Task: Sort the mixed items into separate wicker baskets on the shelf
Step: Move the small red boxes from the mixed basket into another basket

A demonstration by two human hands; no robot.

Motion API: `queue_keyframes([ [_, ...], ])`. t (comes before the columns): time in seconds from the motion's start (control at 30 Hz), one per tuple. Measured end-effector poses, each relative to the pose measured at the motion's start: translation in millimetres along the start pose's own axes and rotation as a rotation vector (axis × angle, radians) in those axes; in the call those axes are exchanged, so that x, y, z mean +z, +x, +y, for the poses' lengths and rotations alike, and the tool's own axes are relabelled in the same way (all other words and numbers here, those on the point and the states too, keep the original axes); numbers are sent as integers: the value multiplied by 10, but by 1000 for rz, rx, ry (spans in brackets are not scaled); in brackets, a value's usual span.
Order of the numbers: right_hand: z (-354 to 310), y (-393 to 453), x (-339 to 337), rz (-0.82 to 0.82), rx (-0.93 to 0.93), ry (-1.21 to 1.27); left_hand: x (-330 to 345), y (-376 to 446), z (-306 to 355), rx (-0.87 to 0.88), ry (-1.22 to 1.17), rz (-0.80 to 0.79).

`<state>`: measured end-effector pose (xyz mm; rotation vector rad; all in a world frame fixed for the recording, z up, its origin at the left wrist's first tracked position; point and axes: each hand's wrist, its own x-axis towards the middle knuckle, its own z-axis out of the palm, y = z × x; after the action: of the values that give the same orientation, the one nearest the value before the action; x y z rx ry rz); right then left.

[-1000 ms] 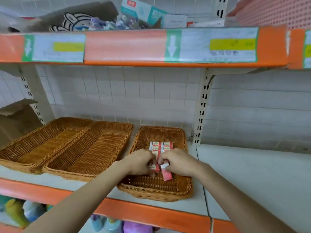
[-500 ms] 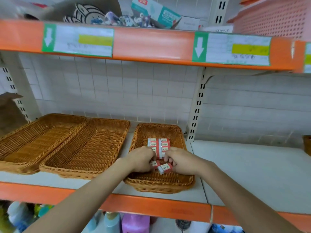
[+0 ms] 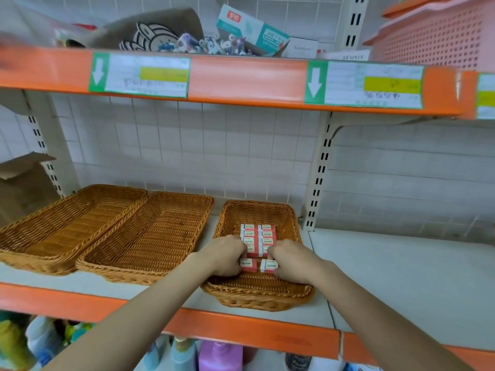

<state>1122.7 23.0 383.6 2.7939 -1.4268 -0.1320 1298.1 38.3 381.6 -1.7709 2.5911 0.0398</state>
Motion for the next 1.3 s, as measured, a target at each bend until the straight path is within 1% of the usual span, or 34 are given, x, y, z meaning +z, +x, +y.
queue_keyframes([
  [0.1,-9,43,24,66,1,-4,-11,21,3,-14,-15,24],
  [0.2,-7,89,37,88,25,-29,-11,55,1,-28,-41,52],
  [0.53,-10,161,57,53,47,-25,58,108,-8,-51,-84,96],
  [0.97,-88,108,6,38,66,-2,63,100,17,-35,-69,84],
  [1.17,-87,33,-36,132,107,-86,-23,91,80,-5,-22,134],
  [1.23,-71,-8,-34,98,128,-118,-54,111,122,-9,-5,110],
  [1.3,-50,-49,-25,20,150,-90,-68,131,173,-25,44,39],
])
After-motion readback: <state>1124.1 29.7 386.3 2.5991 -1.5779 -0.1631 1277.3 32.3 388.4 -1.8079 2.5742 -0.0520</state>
